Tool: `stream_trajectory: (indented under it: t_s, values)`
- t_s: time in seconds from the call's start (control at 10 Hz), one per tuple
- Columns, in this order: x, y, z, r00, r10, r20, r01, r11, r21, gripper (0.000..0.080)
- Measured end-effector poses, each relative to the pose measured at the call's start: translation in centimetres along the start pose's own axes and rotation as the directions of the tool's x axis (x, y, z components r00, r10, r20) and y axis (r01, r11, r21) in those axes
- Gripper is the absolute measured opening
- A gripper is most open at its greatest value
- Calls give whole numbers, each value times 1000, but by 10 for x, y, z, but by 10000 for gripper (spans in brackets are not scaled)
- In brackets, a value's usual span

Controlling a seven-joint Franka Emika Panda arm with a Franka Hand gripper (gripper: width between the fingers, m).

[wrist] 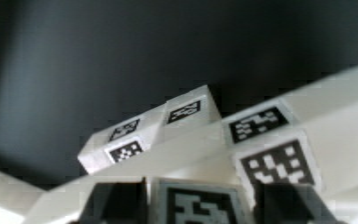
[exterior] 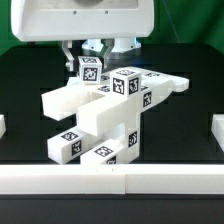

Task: Assemble chair

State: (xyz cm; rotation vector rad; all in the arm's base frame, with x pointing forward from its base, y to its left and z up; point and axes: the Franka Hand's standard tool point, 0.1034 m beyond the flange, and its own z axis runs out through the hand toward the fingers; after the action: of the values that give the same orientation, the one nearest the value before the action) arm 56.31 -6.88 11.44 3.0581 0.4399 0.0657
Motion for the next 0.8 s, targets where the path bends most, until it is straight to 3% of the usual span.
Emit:
stream_trajectory:
  t_s: [0.2, 0.8]
  values:
    - [1, 0, 1, 972, 234, -16, -234, 972, 25, 288]
    - [3, -3, 1, 798, 603, -6, -603, 797, 32, 288]
